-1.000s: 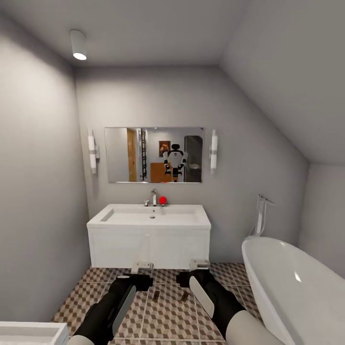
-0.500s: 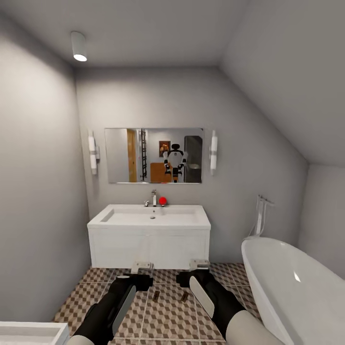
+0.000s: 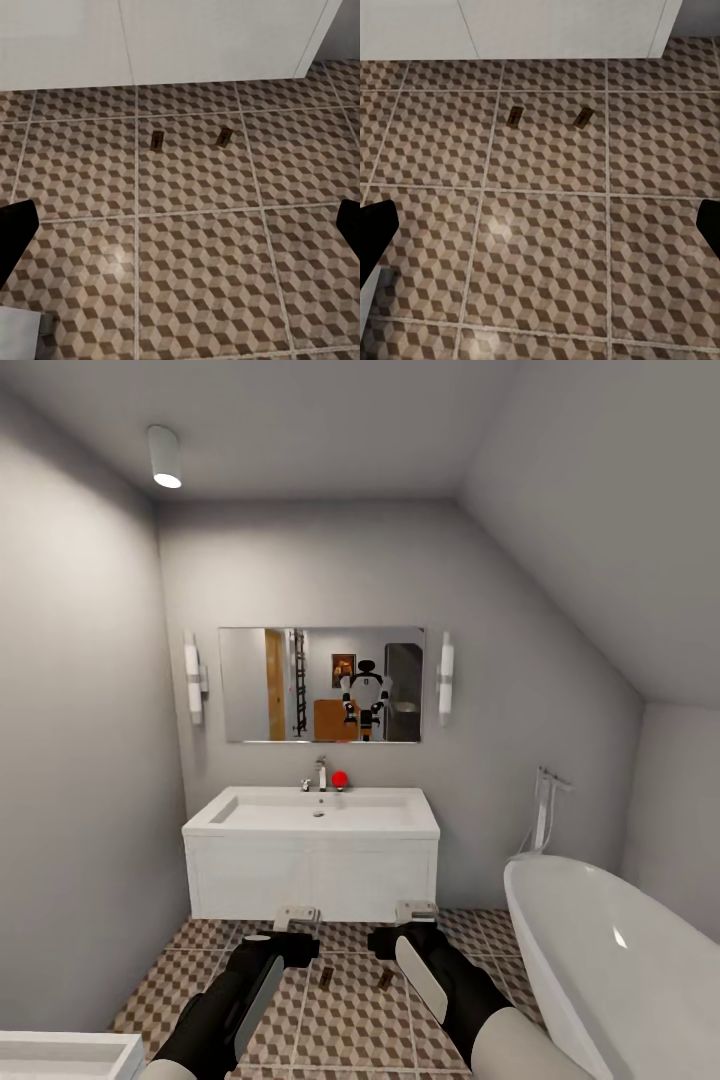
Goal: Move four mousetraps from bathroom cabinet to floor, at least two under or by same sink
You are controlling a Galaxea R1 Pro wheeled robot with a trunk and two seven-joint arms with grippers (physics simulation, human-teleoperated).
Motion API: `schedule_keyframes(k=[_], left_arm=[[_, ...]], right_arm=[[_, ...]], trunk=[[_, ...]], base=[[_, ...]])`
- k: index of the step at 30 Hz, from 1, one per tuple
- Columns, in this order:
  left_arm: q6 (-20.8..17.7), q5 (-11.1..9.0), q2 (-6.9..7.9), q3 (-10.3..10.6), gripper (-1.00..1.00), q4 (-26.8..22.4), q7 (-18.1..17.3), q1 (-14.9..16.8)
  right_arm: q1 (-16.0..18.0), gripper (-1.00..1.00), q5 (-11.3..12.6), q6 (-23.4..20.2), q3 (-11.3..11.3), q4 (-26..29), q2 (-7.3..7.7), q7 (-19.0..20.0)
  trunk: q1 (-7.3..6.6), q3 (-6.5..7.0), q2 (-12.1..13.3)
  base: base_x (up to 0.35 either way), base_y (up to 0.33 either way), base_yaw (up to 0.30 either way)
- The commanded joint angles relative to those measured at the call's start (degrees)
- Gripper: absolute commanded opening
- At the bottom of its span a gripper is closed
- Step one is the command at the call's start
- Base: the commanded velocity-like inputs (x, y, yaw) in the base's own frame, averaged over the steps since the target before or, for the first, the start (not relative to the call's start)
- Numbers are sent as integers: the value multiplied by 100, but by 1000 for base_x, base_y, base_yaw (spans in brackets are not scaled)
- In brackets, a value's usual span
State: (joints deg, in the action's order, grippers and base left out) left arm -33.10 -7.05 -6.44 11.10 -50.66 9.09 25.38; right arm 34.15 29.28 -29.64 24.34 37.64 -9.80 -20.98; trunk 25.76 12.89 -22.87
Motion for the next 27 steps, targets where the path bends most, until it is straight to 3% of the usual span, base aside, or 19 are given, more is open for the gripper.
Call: schedule_keyframes(k=[1, 27], left_arm=[[-21, -61, 2, 15, 100, -6, 49, 2], [-16, -60, 2, 15, 100, -6, 55, 2]], right_arm=[[3, 100, 60, -11, 27, 6, 4, -57], [-1, 100, 60, -7, 25, 6, 4, -56]], trunk=[[3, -3, -5], [3, -3, -5]], base=[[0, 0, 0], [0, 0, 0]])
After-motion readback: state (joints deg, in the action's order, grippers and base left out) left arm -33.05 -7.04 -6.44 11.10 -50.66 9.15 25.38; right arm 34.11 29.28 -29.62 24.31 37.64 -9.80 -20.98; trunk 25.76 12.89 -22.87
